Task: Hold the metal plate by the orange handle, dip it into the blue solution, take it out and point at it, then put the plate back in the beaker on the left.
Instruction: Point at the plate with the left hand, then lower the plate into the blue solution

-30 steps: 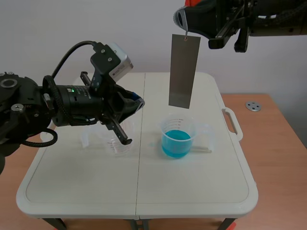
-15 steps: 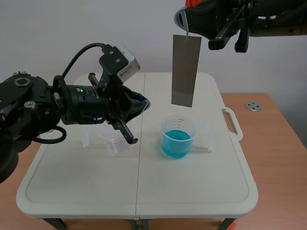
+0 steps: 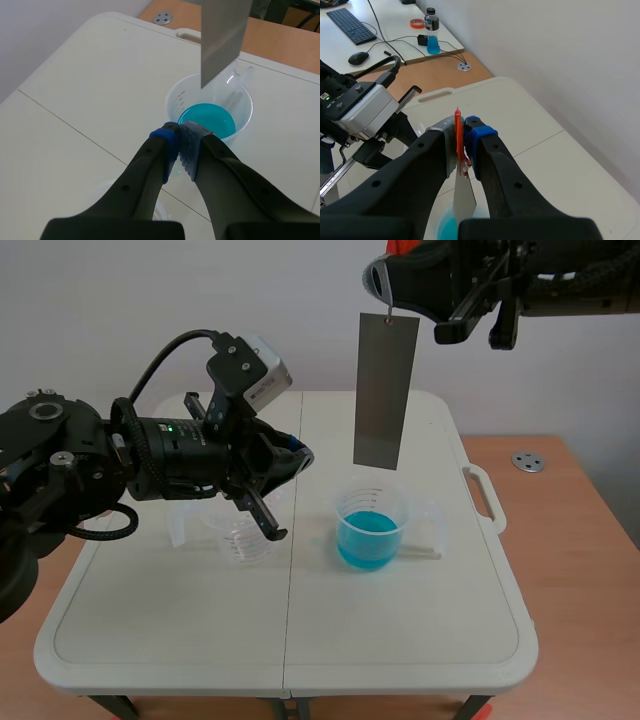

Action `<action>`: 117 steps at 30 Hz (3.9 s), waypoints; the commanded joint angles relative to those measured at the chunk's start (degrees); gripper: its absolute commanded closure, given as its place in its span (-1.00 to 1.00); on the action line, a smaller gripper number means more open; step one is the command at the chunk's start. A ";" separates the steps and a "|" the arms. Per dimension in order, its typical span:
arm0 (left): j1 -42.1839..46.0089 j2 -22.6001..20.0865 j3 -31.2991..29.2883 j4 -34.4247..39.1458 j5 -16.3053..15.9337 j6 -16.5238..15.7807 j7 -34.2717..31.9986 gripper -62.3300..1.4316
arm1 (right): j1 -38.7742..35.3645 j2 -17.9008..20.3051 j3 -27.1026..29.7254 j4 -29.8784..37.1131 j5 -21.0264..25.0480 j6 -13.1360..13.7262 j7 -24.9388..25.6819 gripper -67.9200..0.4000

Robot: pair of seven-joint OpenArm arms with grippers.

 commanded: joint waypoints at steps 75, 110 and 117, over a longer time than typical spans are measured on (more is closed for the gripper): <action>72.22 -16.68 -30.80 10.10 -5.35 15.39 -23.69 0.87 | 0.81 -1.95 -1.38 -12.98 -9.75 0.44 10.38 0.95; 72.02 -16.70 -30.82 9.73 -4.94 15.39 -21.84 0.87 | 0.81 -6.19 -7.13 -25.68 -21.49 0.44 20.92 0.95; 72.02 -16.70 -30.82 9.73 -4.94 15.39 -21.84 0.87 | 0.81 -7.34 -7.13 -28.33 -25.14 0.44 22.53 0.95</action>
